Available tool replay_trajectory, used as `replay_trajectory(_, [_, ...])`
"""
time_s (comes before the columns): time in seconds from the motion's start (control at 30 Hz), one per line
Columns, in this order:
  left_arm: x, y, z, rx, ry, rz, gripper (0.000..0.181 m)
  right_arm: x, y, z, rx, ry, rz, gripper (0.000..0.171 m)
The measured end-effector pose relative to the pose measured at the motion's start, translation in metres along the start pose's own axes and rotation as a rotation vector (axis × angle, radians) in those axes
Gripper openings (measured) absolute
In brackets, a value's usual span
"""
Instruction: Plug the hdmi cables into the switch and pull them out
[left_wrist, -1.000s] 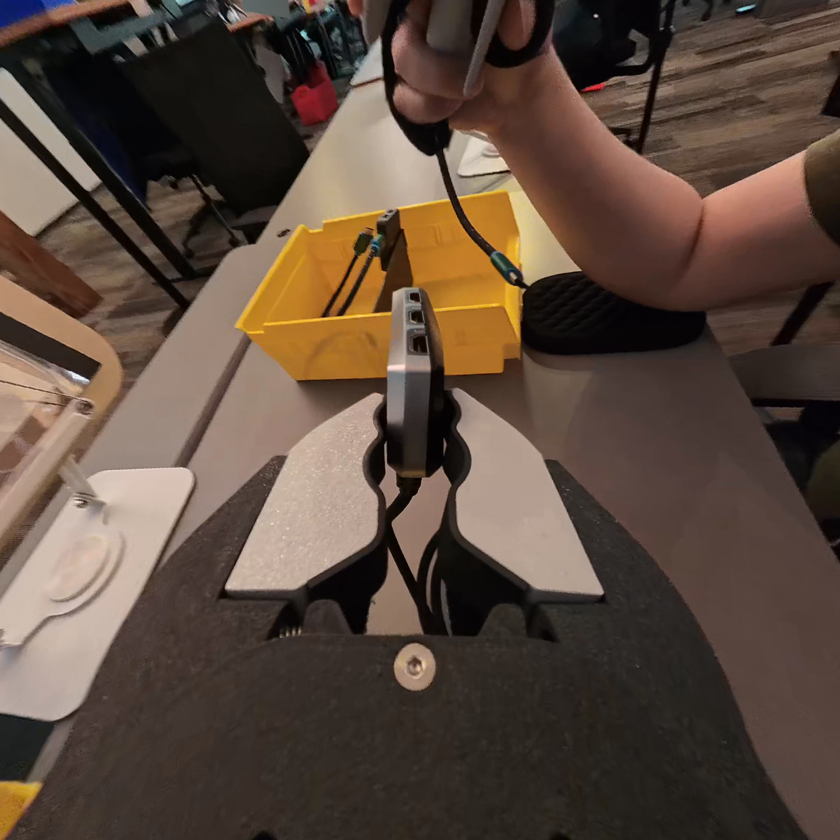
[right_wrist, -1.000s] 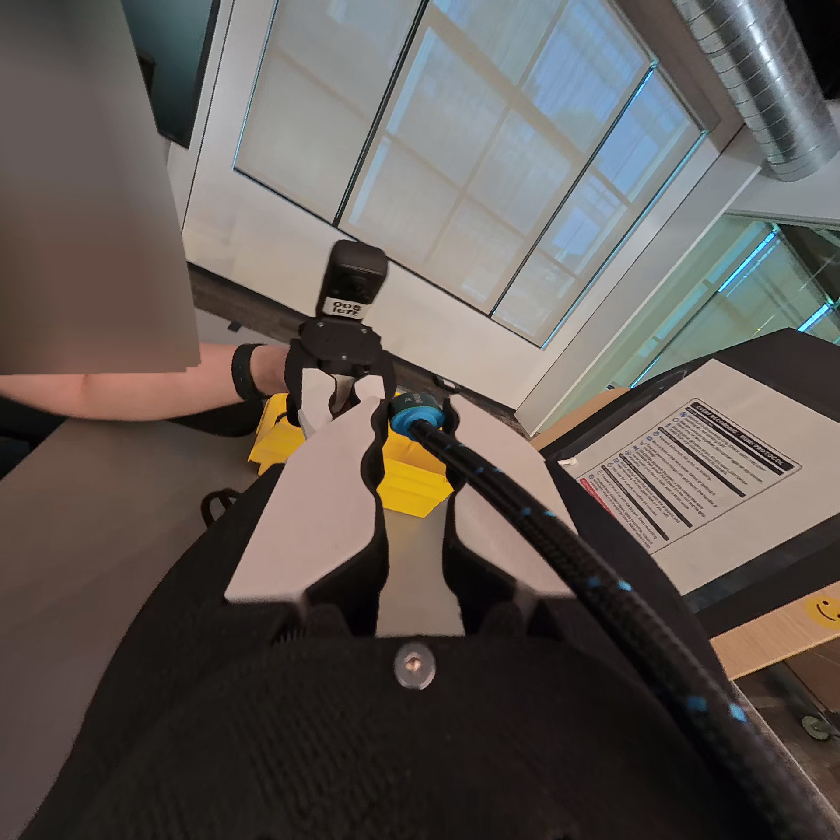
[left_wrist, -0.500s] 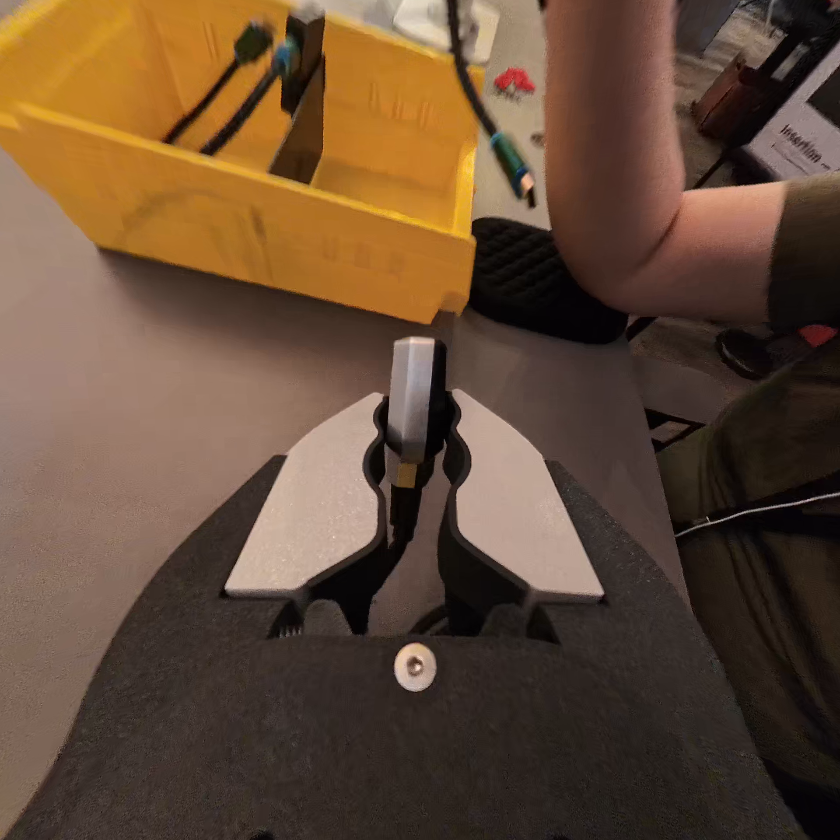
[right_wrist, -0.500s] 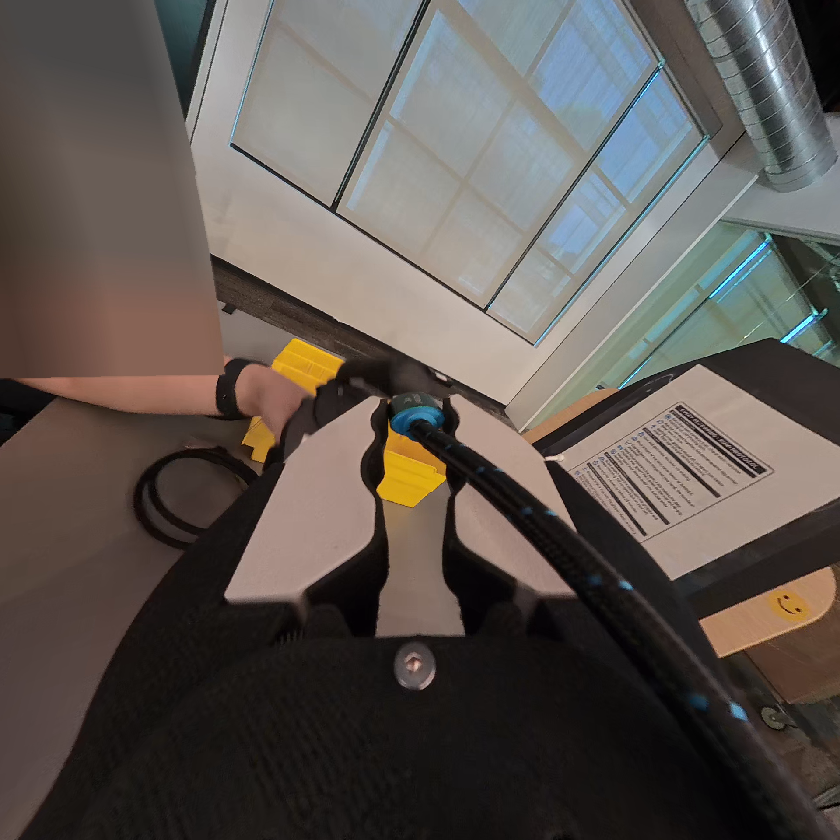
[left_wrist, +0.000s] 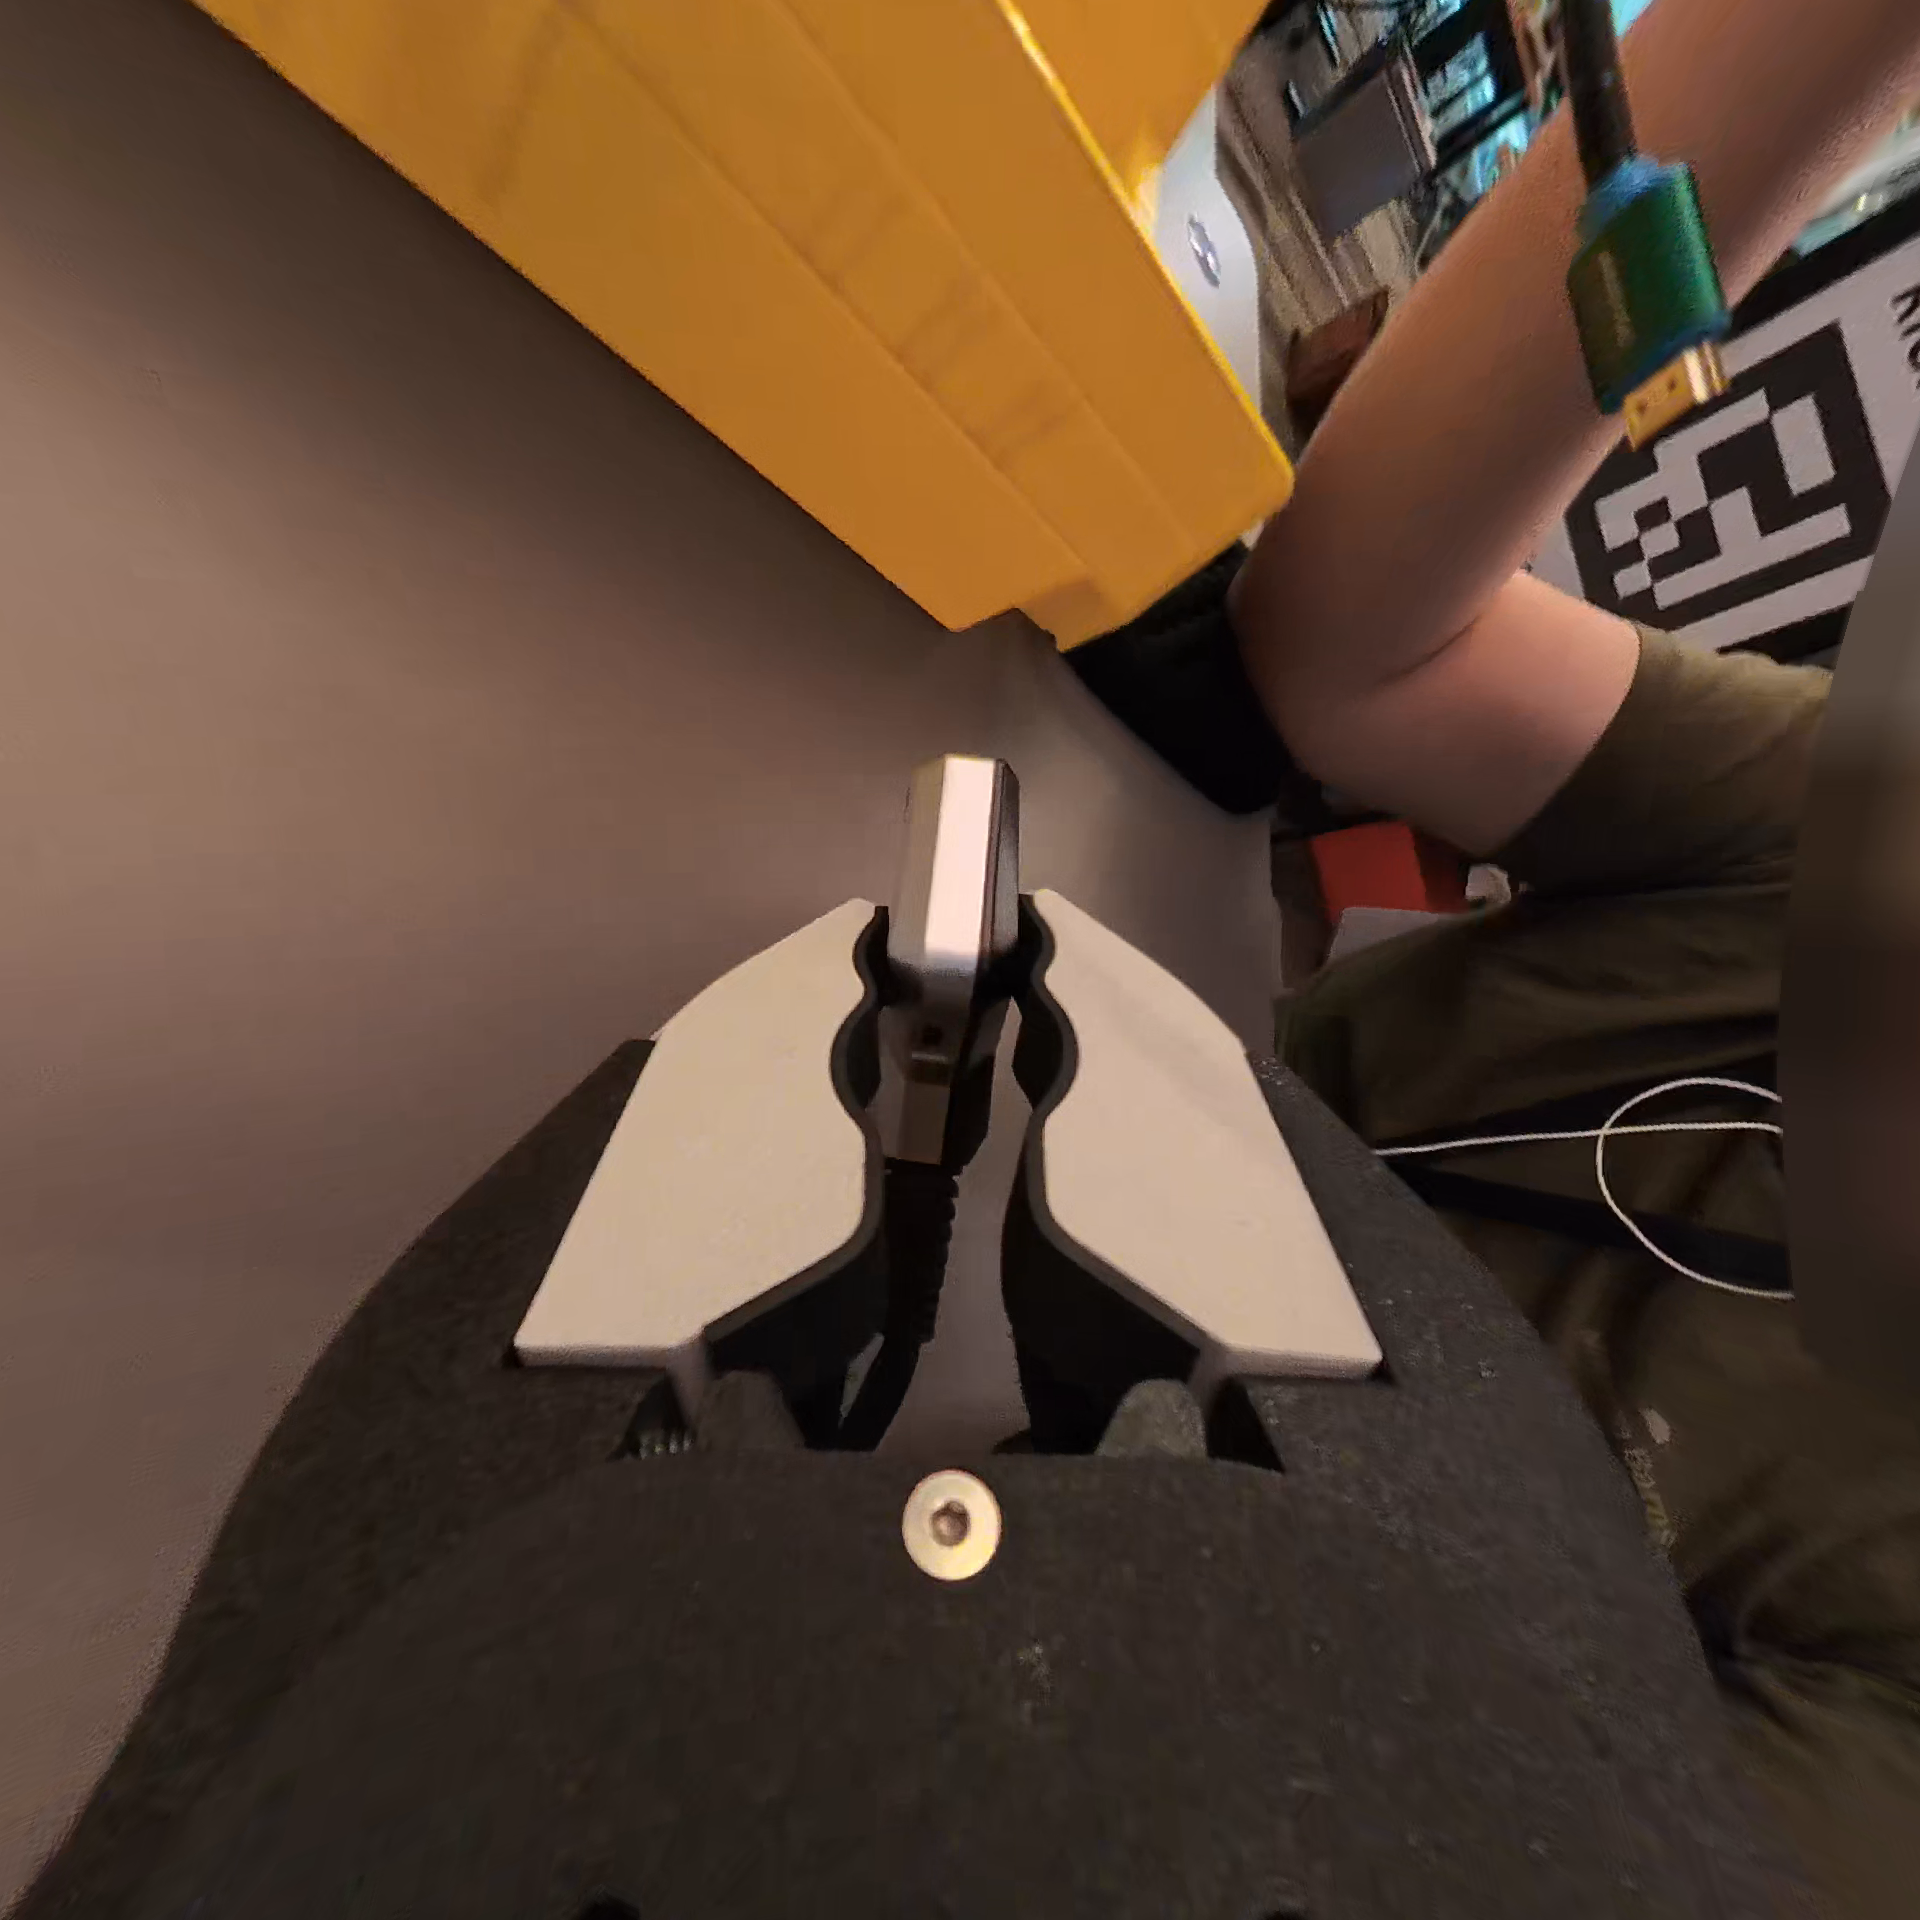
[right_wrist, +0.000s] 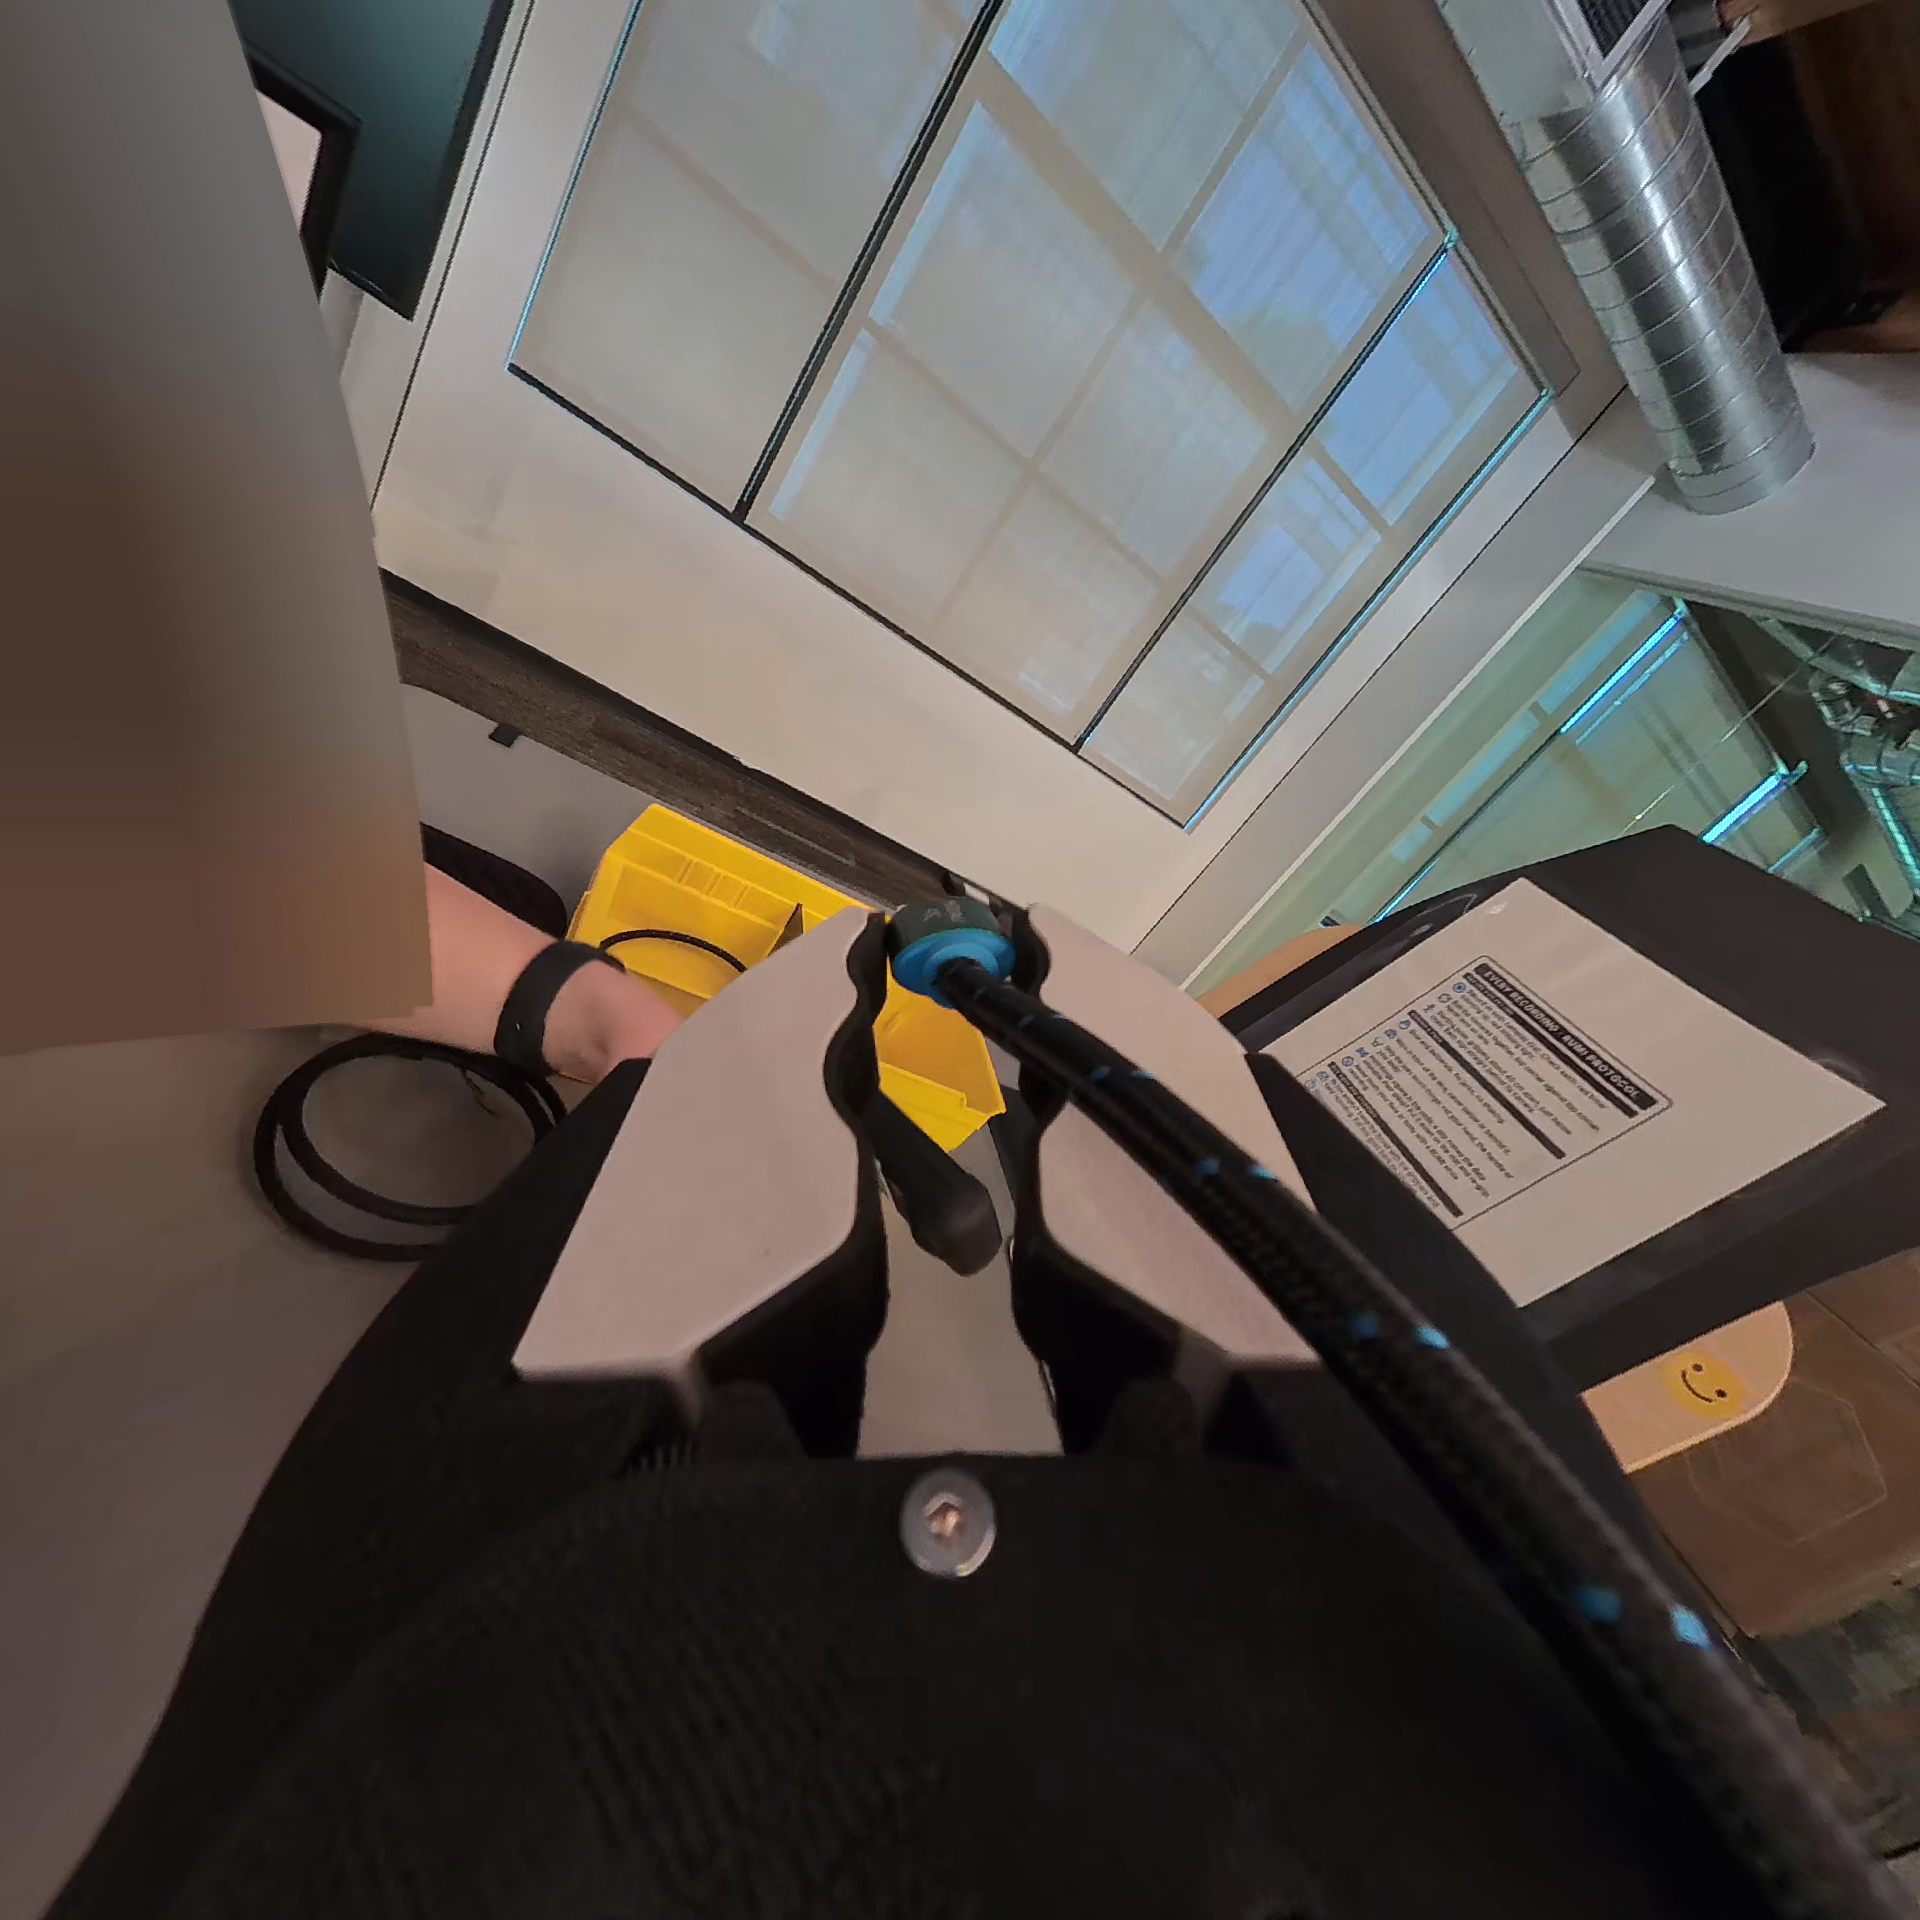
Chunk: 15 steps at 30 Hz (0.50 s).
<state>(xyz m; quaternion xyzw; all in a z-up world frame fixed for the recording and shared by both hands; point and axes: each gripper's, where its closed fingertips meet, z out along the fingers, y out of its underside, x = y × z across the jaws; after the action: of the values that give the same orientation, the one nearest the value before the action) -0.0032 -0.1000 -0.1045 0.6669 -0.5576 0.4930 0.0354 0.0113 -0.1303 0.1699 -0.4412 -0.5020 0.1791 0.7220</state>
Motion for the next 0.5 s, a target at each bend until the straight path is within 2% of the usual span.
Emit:
replay_trajectory(0.1, [-0.015, -0.011, -0.006, 0.058, -0.055, -0.004, 0.022, 0.001, -0.001, -0.001, 0.013, 0.0, 0.006, 0.023])
replay_trajectory(0.23, [-0.043, -0.022, -0.019, 0.111, -0.248, 0.052, 0.031, 0.002, 0.0, 0.0, 0.011, 0.003, 0.002, 0.023])
replay_trajectory(0.37, [-0.058, -0.021, -0.021, 0.077, -0.298, -0.011, 0.036, 0.002, 0.002, 0.0, 0.008, 0.005, 0.001, 0.023])
replay_trajectory(0.5, [-0.092, -0.015, -0.031, -0.018, -0.504, 0.04, 0.041, 0.0, 0.002, 0.001, 0.008, -0.002, -0.002, 0.024])
